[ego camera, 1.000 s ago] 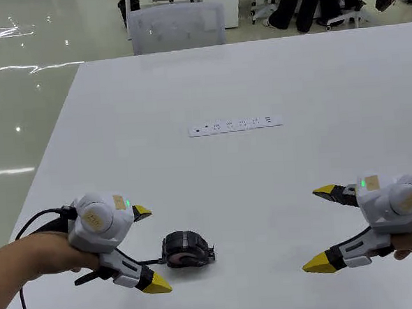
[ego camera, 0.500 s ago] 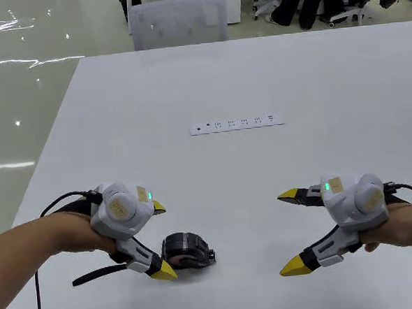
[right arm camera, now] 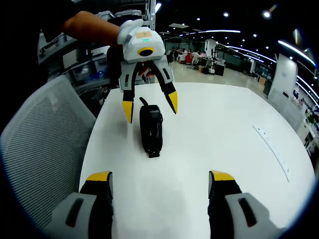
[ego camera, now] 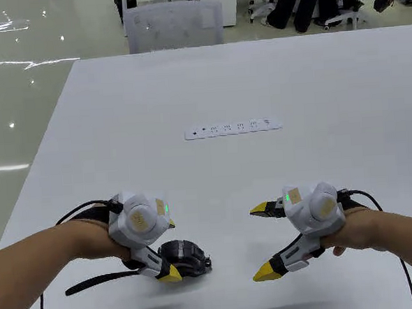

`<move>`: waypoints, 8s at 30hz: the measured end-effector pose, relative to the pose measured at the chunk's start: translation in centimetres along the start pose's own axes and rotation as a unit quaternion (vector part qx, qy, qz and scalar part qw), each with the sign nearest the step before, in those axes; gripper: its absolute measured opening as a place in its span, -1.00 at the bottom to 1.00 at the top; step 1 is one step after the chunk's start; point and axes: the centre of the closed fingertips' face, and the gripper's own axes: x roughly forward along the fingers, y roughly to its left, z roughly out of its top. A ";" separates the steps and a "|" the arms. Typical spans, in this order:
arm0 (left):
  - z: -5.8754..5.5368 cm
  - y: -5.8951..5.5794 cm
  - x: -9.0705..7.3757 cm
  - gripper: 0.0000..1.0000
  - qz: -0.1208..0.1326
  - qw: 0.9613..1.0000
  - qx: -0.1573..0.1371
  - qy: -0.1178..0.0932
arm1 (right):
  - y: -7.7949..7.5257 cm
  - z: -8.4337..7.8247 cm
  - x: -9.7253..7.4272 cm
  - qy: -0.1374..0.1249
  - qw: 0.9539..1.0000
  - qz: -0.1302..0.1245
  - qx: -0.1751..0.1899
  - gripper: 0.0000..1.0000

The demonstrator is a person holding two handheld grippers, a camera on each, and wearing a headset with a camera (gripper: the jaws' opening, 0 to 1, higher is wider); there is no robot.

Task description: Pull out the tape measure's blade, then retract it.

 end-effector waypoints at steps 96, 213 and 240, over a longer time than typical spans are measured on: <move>-0.4 -0.6 1.6 -0.39 -0.003 0.999 0.005 0.041 | 1.3 -1.4 9.3 0.104 0.992 0.043 -0.049 -0.79; -0.3 -0.2 1.8 -0.39 0.005 0.999 -0.015 0.033 | -2.2 -11.5 -2.4 0.152 0.988 0.015 0.010 -0.79; -0.3 -0.3 1.9 -0.39 0.004 0.999 -0.015 0.037 | -2.4 -13.3 -4.4 0.160 0.987 0.008 0.016 -0.79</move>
